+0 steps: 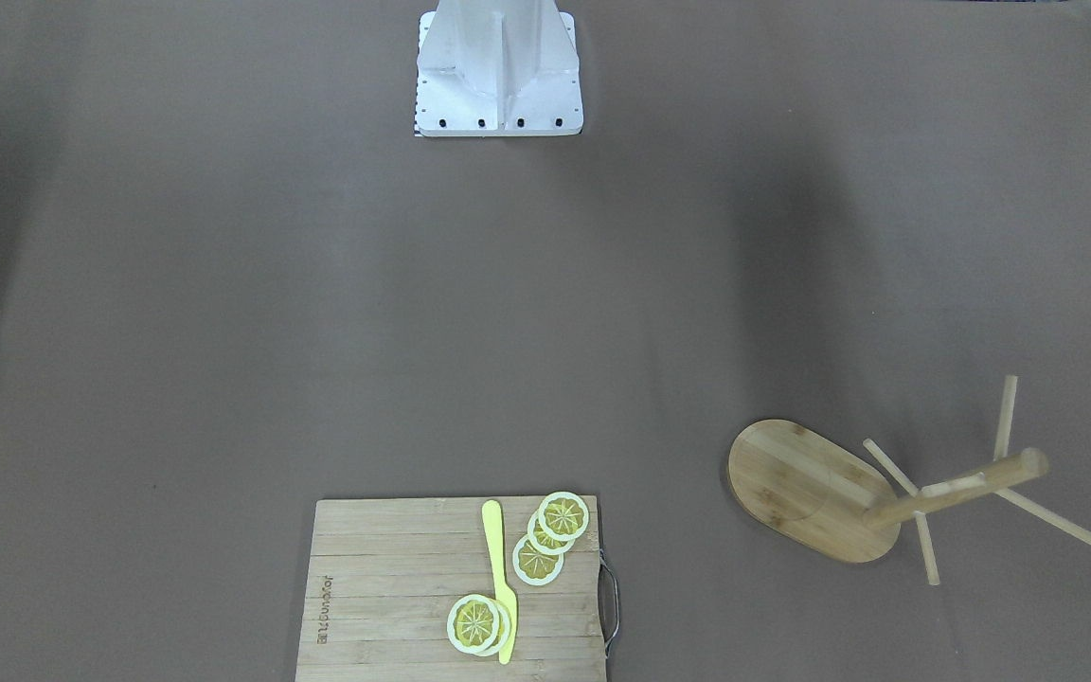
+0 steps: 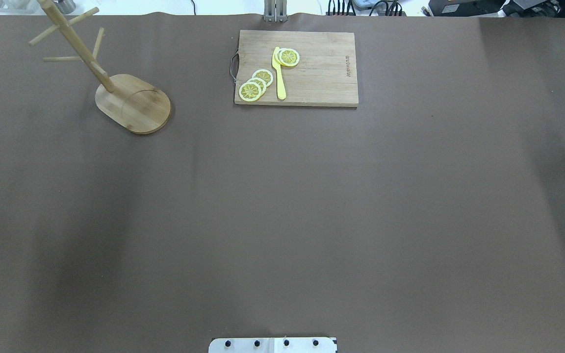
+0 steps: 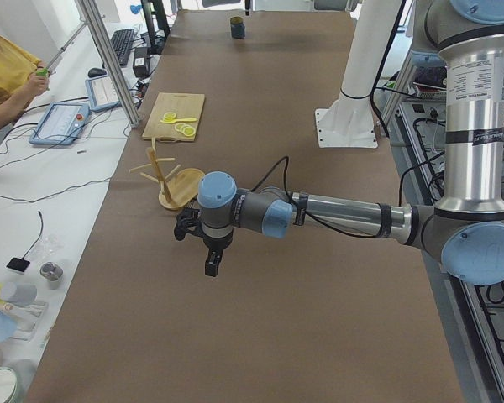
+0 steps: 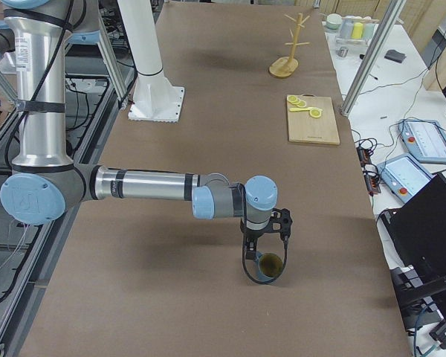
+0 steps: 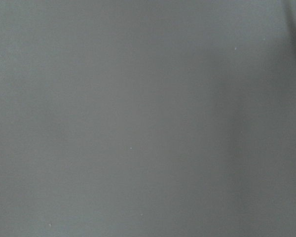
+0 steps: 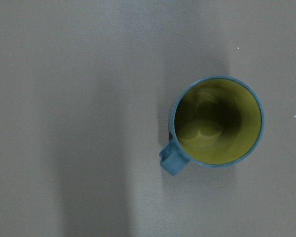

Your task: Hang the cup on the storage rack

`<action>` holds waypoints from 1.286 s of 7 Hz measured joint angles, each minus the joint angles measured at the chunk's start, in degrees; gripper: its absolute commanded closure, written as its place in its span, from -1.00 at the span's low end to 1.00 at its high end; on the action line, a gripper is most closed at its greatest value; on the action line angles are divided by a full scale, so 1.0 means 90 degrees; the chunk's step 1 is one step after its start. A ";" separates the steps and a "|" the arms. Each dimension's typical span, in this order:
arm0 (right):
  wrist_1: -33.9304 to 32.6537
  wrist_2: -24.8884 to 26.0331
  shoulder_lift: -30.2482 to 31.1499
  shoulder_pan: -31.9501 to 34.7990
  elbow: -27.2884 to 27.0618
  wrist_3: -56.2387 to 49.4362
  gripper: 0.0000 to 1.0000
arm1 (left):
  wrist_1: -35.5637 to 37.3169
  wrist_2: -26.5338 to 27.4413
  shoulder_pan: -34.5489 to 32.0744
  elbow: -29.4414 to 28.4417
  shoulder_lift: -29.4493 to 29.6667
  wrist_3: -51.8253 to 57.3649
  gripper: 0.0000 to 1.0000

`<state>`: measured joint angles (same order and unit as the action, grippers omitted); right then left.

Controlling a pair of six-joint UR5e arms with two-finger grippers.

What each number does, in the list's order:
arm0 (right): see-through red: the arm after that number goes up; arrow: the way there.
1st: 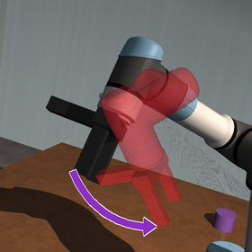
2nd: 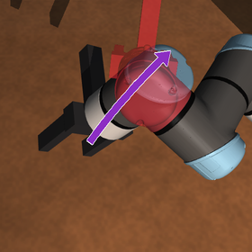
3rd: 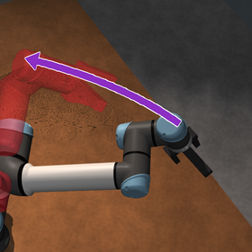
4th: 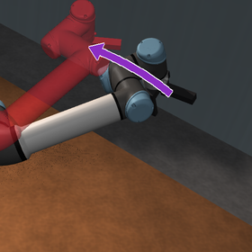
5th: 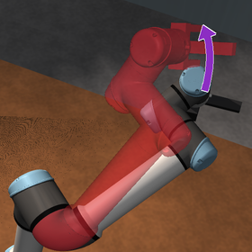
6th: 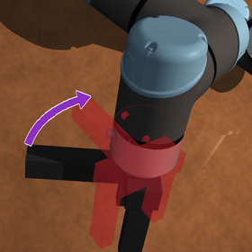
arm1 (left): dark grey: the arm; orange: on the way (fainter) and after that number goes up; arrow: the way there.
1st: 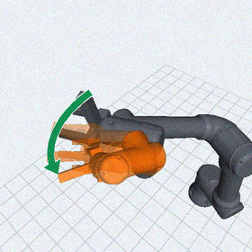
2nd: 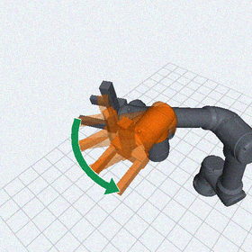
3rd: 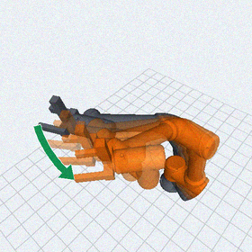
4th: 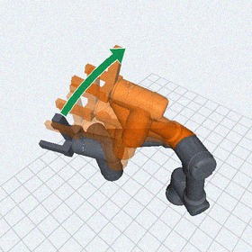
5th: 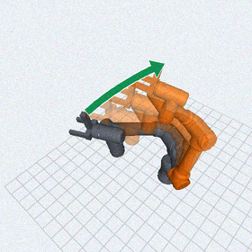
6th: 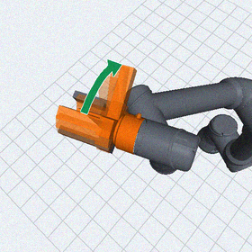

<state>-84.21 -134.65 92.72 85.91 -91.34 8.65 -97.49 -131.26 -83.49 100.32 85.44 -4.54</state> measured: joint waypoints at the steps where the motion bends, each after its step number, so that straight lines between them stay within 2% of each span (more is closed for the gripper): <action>1: 0.0001 -0.0006 0.0013 0.0002 -0.0007 0.0003 -1.00 | 0.0052 0.0035 -0.0034 0.0032 -0.0016 0.0065 -0.98; 9: -0.0004 -0.0055 0.0008 -0.0004 -0.0010 0.0067 -1.00 | -0.0110 0.0034 -0.0041 -0.0092 -0.0108 0.0109 -0.98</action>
<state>-84.25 -135.15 92.79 85.88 -91.43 9.25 -98.48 -130.96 -83.86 99.49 84.47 -3.56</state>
